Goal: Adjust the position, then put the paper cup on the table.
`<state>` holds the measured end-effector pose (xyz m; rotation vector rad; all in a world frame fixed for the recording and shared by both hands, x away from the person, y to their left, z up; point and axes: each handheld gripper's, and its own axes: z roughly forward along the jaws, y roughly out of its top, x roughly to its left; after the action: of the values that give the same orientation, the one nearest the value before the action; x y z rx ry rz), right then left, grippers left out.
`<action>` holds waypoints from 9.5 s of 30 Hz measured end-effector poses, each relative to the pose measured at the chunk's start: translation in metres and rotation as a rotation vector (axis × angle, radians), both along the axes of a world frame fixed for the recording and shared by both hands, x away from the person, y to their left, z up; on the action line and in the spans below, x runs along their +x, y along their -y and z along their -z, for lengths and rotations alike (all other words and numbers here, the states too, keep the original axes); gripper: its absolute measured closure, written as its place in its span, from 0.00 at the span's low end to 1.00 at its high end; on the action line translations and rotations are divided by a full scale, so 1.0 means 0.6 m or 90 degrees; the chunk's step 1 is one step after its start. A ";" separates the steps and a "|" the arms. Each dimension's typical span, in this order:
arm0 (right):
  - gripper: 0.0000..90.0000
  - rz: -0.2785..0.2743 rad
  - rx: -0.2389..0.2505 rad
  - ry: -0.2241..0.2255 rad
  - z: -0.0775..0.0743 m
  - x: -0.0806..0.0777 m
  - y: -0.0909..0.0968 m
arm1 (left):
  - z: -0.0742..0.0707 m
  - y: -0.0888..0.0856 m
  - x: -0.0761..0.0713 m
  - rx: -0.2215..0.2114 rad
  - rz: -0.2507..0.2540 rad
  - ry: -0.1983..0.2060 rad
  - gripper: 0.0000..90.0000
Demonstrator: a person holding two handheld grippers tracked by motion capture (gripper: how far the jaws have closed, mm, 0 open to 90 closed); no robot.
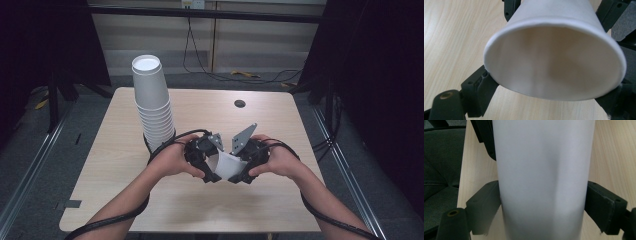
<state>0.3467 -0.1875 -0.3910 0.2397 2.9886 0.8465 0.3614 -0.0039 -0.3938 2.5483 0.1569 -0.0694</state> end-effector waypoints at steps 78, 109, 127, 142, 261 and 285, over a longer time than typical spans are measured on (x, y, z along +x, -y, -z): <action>0.24 0.030 0.141 0.001 -0.002 0.002 0.039 | -0.003 -0.034 0.013 -0.124 0.027 0.000 0.14; 0.24 0.035 0.160 0.006 0.004 0.005 0.035 | -0.005 -0.035 0.016 -0.171 0.026 0.016 0.14; 0.25 0.035 0.158 0.004 0.006 0.007 0.031 | -0.011 -0.036 0.014 -0.152 0.021 0.025 0.20; 0.18 0.087 0.148 0.011 0.026 0.010 0.058 | -0.017 -0.047 0.018 -0.063 -0.012 0.053 0.19; 0.12 0.314 0.135 0.063 0.188 -0.021 0.172 | 0.058 -0.062 0.003 -0.041 -0.086 -0.004 0.14; 0.12 0.314 0.136 0.063 0.188 -0.021 0.172 | 0.105 -0.148 -0.020 -0.043 -0.110 0.008 0.16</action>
<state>0.3344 -0.2906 -0.5040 0.8650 2.5625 1.0624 0.3491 0.0848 -0.4571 2.4565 0.3633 0.0077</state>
